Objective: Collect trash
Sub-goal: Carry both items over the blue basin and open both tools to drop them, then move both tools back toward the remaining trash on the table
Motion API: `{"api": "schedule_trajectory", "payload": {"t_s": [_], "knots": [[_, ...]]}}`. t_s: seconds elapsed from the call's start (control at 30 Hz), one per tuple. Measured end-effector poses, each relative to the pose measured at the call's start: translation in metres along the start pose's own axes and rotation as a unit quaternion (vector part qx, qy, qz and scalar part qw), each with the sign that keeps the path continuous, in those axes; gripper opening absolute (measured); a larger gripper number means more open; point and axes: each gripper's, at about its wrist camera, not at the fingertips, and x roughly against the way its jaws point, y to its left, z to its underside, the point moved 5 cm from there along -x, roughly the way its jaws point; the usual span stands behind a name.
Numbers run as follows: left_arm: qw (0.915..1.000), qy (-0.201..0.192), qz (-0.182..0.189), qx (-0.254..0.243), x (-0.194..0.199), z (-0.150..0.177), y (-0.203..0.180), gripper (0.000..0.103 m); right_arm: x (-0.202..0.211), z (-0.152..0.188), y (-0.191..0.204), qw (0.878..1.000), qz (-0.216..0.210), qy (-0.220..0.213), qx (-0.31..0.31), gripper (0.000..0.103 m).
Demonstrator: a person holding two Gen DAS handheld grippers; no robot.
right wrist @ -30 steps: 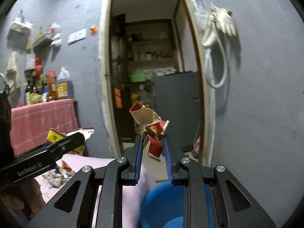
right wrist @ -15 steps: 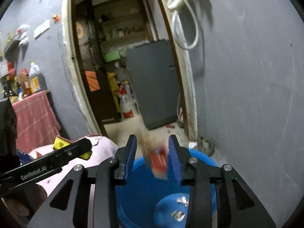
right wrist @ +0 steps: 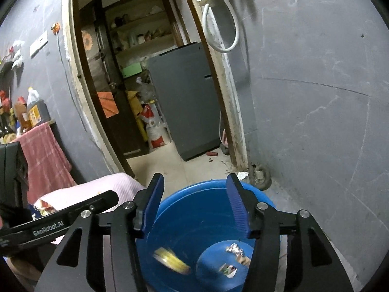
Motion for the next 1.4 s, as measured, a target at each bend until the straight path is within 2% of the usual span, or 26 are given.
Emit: {"api": "schedule_trajectory", "payload": {"t_s": [0.07,0.17,0.37,0.43,0.47,0.67,0.87,1.17,1.4], "knots": [[0.9999,-0.009,-0.007,0.000,0.007,-0.001,0.002,0.068,0.002,-0.002,0.000,1.000,0.002,-0.005,0.002,0.057],[0.9993,-0.029,-0.021,-0.002,0.024,-0.007,0.008,0.069,0.011,-0.008,0.002,1.000,-0.001,-0.023,0.002,0.070],[0.9939,-0.098,-0.050,-0.009,0.077,-0.019,0.023,0.086,0.029,-0.022,0.019,0.998,-0.017,-0.066,0.015,0.084],[0.9910,-0.119,-0.059,-0.012,0.096,-0.022,0.029,0.094,0.037,-0.026,0.029,0.996,-0.027,-0.082,0.023,0.099],[0.9884,-0.136,-0.065,-0.013,0.109,-0.024,0.032,0.097,0.042,-0.028,0.035,0.995,-0.031,-0.093,0.026,0.103],[0.9744,-0.203,-0.092,-0.034,0.172,-0.028,0.043,0.101,0.057,-0.036,0.077,0.989,-0.063,-0.123,0.050,0.103],[0.9586,-0.245,-0.136,-0.050,0.223,-0.019,0.060,0.101,0.071,-0.040,0.127,0.980,-0.105,-0.149,0.082,0.103],[0.9431,-0.268,-0.193,-0.035,0.278,0.006,0.107,0.101,0.095,-0.030,0.200,0.961,-0.165,-0.180,0.131,0.103],[0.9379,-0.260,-0.230,-0.011,0.302,0.026,0.153,0.101,0.088,-0.013,0.240,0.954,-0.190,-0.170,0.157,0.103]]}}
